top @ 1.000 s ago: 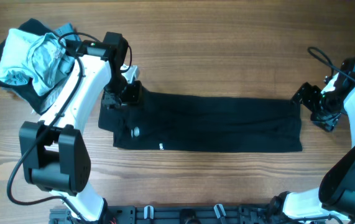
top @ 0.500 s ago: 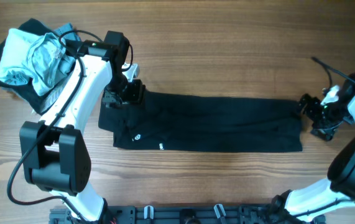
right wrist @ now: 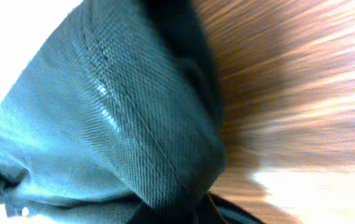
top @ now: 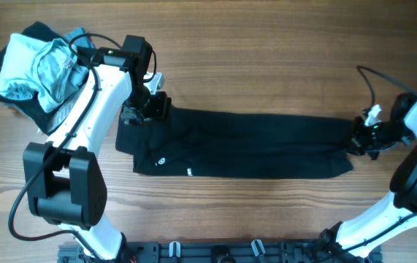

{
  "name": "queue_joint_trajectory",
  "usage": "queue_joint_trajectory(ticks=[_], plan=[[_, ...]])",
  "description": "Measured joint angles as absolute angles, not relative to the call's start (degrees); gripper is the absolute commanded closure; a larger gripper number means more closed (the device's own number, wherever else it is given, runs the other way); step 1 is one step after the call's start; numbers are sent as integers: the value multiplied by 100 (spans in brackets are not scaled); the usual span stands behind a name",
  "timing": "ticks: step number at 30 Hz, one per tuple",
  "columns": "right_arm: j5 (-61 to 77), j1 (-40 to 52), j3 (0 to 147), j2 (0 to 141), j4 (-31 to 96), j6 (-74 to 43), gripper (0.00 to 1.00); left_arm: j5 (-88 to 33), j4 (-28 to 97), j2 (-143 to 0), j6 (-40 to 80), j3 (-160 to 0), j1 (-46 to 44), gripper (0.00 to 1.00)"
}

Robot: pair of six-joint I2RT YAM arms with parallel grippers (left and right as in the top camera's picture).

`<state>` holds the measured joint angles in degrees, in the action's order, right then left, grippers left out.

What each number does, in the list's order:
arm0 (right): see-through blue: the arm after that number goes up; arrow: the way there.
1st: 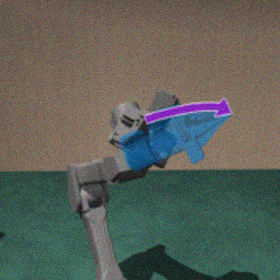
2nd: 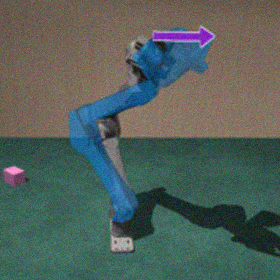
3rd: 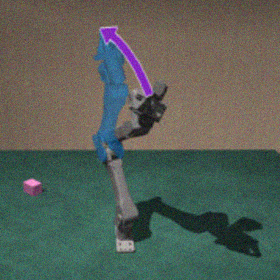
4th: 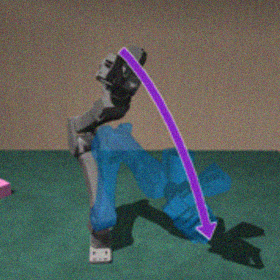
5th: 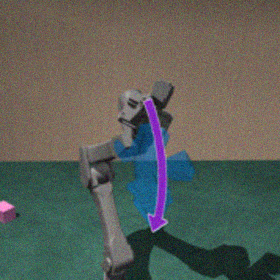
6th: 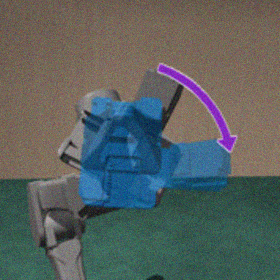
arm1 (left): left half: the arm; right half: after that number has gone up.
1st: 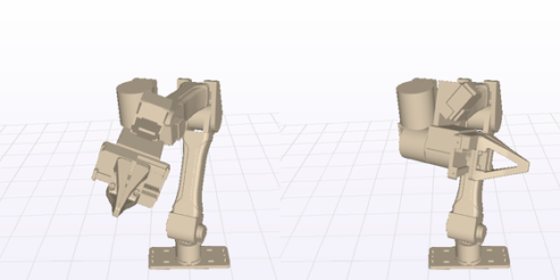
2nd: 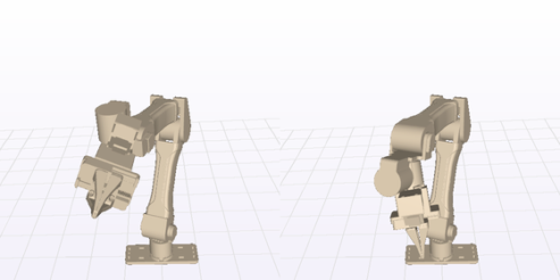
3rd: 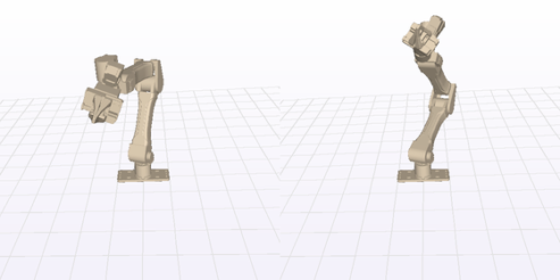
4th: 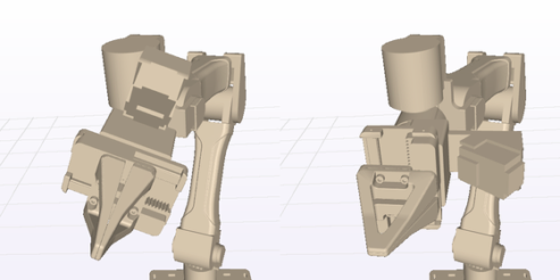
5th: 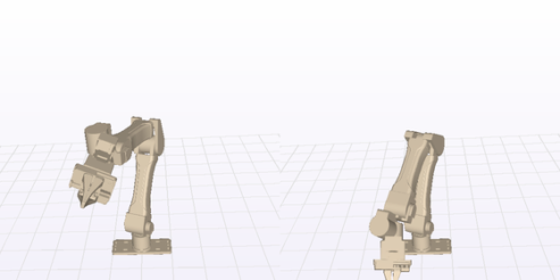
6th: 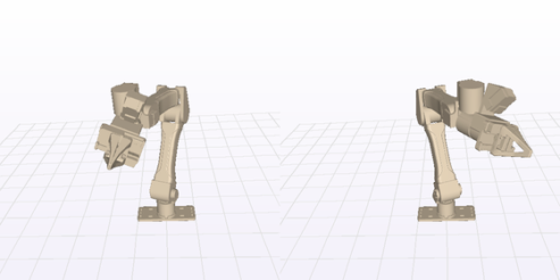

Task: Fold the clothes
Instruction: 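Lift the right end with the right gripper and fold it left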

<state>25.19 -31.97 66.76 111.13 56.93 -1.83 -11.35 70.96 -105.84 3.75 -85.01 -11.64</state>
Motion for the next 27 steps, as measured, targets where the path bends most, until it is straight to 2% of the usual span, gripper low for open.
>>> queue_joint_trajectory(ticks=[6,11,16,22,23,25,27], plan=[[1809,-3559,7896,10184,6020,-283,95,-770,7096,-10584,375,-8501,-1153,30],[1741,-3170,8044,9684,6261,-301,96,-622,7008,-10584,399,-8501,-937,27],[1664,-1796,7955,9690,6326,-456,95,-624,6934,-10584,434,-8501,-672,27],[1643,75,7091,9710,5505,-1302,94,-626,6912,-10584,445,-8503,-661,27],[1645,244,6997,9719,5426,-1391,84,-626,6912,-10584,445,-8501,-661,27],[1645,613,6768,9723,5124,-1566,45,-626,6914,-10584,445,-8503,-661,25],[1643,792,6709,9734,4893,-1719,42,-626,6912,-10584,454,-8501,-661,19]])
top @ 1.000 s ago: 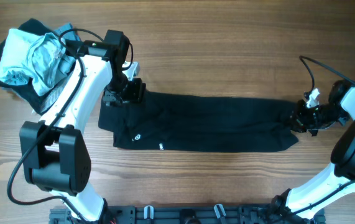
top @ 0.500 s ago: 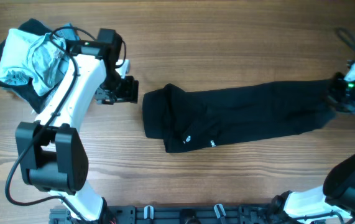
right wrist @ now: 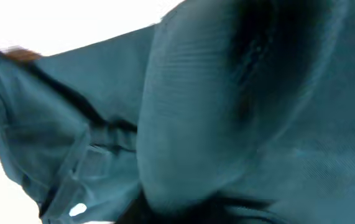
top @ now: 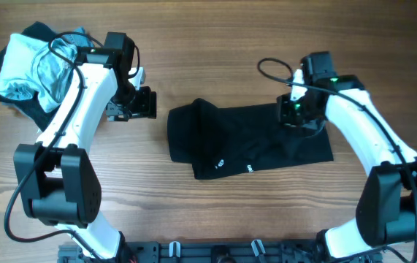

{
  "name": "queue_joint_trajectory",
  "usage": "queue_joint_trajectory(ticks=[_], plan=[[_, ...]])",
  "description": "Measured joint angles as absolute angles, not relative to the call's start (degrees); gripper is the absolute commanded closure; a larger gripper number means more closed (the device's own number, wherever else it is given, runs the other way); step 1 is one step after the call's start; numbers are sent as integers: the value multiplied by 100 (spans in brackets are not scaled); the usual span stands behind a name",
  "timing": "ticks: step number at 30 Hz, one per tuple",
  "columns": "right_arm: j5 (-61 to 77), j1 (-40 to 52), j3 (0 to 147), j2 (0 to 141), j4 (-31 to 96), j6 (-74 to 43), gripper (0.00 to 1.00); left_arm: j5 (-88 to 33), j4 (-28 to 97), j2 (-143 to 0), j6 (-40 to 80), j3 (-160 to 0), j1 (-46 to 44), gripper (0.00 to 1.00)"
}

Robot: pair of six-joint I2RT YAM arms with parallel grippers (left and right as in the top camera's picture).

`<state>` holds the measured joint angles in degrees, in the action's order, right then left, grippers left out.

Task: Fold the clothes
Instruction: 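Lift the right end with the right gripper and fold it left, then grasp the left end with the left gripper and fold it right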

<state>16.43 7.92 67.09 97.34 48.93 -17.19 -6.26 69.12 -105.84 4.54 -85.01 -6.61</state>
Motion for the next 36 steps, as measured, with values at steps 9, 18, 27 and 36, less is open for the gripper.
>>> queue_joint_trajectory(ticks=[9,18,27,36], plan=[[1570,484,6724,9710,4816,-1796,89,-985,6912,-10584,506,-8501,-661,27],[1232,303,6139,9887,4576,-1546,92,-1210,6871,-10584,532,-8501,-661,20],[4246,1068,5861,10014,5616,1446,82,-1962,6073,-10580,523,-7631,-676,0],[2720,526,6445,9338,4829,-279,73,-2932,4198,-10580,572,-6372,-1308,0]])
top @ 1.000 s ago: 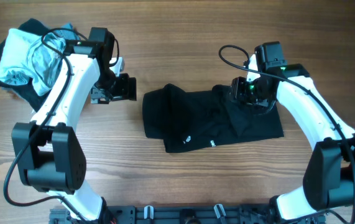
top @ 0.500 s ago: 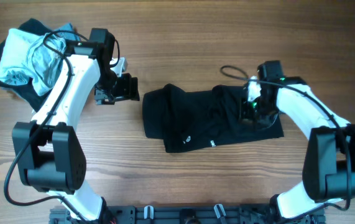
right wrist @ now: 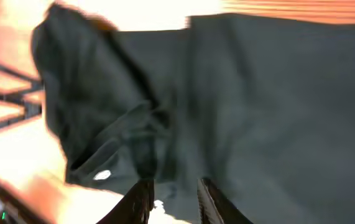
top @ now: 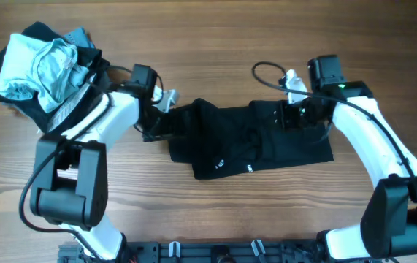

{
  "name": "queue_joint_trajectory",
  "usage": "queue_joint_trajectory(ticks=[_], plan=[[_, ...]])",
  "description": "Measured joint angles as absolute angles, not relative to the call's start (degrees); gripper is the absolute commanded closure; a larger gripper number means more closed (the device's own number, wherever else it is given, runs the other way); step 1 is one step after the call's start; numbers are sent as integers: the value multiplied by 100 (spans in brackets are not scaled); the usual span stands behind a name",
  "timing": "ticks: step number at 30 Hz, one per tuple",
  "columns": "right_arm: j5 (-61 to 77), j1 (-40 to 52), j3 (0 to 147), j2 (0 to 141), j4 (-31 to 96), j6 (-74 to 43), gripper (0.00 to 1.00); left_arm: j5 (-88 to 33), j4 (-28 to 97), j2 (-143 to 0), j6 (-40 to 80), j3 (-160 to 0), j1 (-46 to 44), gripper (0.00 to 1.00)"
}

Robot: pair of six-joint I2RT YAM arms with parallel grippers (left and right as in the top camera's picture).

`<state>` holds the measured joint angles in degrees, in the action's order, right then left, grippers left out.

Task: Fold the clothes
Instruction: 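Grasp the left end with the left gripper and fold it right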

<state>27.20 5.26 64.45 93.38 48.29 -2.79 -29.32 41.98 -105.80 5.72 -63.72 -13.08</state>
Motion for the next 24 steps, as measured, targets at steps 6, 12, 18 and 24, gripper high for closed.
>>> queue_joint_trajectory(ticks=[6,12,18,24], plan=[[2386,386,6445,9338,4805,-648,73,-3194,3328,-10562,1013,-6095,-1966,25],[2346,386,6445,9338,4801,-687,72,-3072,3321,-10562,1376,-6069,-2270,15],[2327,386,6445,9338,4799,-687,72,-3022,4032,-10541,1422,-6071,-1413,2],[2305,386,6445,9338,4718,-690,72,-3159,3946,-10521,974,-6040,-895,0]])
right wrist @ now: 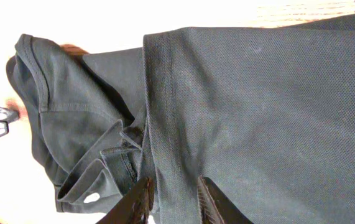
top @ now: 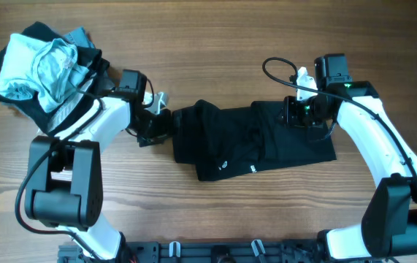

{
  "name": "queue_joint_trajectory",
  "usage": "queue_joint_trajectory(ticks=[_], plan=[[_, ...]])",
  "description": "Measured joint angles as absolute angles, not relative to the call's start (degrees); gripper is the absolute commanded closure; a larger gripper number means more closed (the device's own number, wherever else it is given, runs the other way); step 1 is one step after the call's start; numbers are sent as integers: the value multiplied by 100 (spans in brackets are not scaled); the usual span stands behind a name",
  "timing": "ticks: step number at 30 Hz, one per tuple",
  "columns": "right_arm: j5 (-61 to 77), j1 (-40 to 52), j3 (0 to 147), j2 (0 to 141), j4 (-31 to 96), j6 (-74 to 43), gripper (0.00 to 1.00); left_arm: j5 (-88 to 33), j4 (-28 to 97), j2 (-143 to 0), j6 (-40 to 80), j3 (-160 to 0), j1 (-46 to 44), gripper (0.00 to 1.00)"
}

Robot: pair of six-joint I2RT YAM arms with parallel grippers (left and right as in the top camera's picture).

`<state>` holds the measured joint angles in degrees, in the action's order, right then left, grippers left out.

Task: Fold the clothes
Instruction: 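Grasp the left end with the left gripper and fold it right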

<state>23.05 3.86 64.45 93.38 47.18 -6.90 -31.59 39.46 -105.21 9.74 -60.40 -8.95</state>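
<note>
A black garment (top: pixel 252 142) lies folded in half across the middle of the table, its left end bunched up. My left gripper (top: pixel 155 126) sits at that left edge, its fingers dark against the cloth. My right gripper (top: pixel 296 113) hovers over the upper right of the garment. In the right wrist view the right gripper (right wrist: pixel 174 200) is open, a stitched hem (right wrist: pixel 161 93) of the black cloth (right wrist: pixel 258 93) running between its fingers (right wrist: pixel 141 198). A crumpled collar part (right wrist: pixel 96 168) lies left of them.
A pile of light blue, grey and dark clothes (top: pixel 36 62) sits at the far left corner of the wooden table (top: pixel 266 44), just behind my left arm. The arm bases stand along the near edge.
My left gripper has shifted slightly left and nearer at the garment's left edge. The right gripper has edged a little to the right, still open above the folded cloth.
The garment first lay stretched long, my left gripper on its left end and the right one on its right end. Then the right end lay carried over, halving the garment, with the left gripper off the cloth. Later the right gripper stood open and the left returned to the edge.
</note>
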Motion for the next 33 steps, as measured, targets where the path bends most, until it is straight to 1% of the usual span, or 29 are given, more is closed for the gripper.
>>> queue_joint_trajectory(ticks=[3,6,8,9,10,11,13,14,15,16,19,20,21,22,24,25,29,31,33], plan=[[2303,386,6445,9338,4718,-690,72,-3336,3564,-10521,856,-5931,-1035,0],[2303,386,6445,9338,4711,-690,72,-4014,3194,-10669,751,-5881,-1116,2],[2303,386,6445,9338,4705,-690,72,-4482,3013,-10822,609,-5876,-1249,9],[2303,386,6445,9338,4703,-690,72,-4606,2993,-10864,541,-5870,-1347,15],[2305,386,6445,9338,4705,-690,72,-4659,2987,-10890,495,-5861,-1409,19],[2303,386,6445,9338,4705,-690,72,-4709,2971,-10912,495,-5848,-1444,20],[2300,386,6445,9338,4705,-731,72,-4794,2971,-10971,427,-5800,-1479,14],[2298,386,6445,9338,4705,-733,72,-4814,2974,-10973,410,-5795,-1474,13],[2296,386,6445,9338,4705,-744,72,-4869,2976,-10973,405,-5793,-1474,16],[2287,386,6445,9338,4705,-751,72,-4897,2976,-10973,392,-5791,-1474,25],[2285,386,6445,9338,4707,-753,72,-4849,2945,-11008,414,-5774,-1474,35],[2285,386,6445,9338,4705,-753,72,-4842,2899,-11028,497,-5765,-1476,51],[2285,386,6445,9338,4705,-753,72,-4842,2838,-11043,624,-5752,-1485,61],[2285,386,6445,9338,4705,-753,72,-4827,2762,-11052,757,-5741,-1492,75],[2285,386,6445,9338,4703,-753,72,-4698,2563,-11135,1024,-5704,-1500,93],[2285,386,6445,9338,4705,-753,72,-4654,2521,-11166,1122,-5684,-1498,96],[2285,386,6445,9338,4705,-753,72,-4630,2534,-11179,1334,-5669,-1498,96],[2283,386,6445,9338,4705,-753,72,-4530,2869,-11174,1413,-5721,-1459,96],[2285,386,6445,9338,4713,-753,72,-4311,3546,-11146,1426,-5852,-1358,96]])
